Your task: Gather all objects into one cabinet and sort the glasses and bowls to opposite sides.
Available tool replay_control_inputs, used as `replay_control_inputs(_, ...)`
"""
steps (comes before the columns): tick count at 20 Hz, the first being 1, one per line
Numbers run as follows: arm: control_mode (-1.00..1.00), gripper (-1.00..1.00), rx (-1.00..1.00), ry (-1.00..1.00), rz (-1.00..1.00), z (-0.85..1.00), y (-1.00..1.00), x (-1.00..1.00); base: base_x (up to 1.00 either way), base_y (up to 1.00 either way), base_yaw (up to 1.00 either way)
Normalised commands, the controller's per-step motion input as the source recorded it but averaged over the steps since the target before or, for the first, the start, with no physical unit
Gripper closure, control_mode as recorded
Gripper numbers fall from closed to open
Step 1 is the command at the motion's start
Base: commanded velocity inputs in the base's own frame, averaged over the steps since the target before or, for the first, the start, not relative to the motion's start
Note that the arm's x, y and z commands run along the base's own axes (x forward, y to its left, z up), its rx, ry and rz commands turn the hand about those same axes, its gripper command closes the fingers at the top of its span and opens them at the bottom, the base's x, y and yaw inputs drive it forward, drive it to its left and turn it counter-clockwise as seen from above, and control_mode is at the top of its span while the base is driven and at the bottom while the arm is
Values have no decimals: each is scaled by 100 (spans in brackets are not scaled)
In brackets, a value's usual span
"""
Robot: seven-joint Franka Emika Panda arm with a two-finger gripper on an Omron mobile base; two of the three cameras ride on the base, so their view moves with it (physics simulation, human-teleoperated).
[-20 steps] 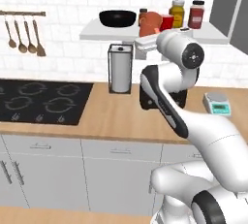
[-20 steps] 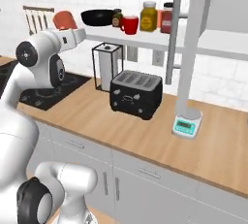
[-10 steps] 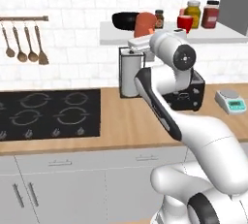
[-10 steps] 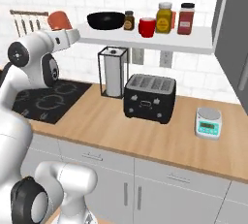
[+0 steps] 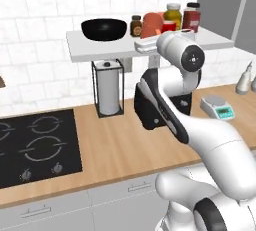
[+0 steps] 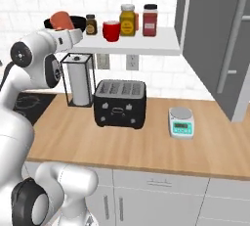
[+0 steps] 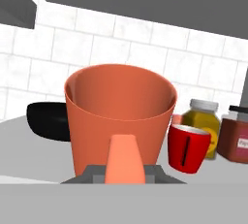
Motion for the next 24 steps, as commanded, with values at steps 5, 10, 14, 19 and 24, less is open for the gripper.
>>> replay_control_inputs(5,100,100,0,0,0,0,0,0,5,0,-8)
replay_control_inputs(10,100,100,0,0,0,0,0,0,40,0,-19)
replay_control_inputs(14,100,100,0,0,0,0,0,0,34,0,-13)
replay_control_inputs(19,100,100,0,0,0,0,0,0,37,0,-14)
replay_control_inputs(24,100,100,0,0,0,0,0,0,48,7,-13)
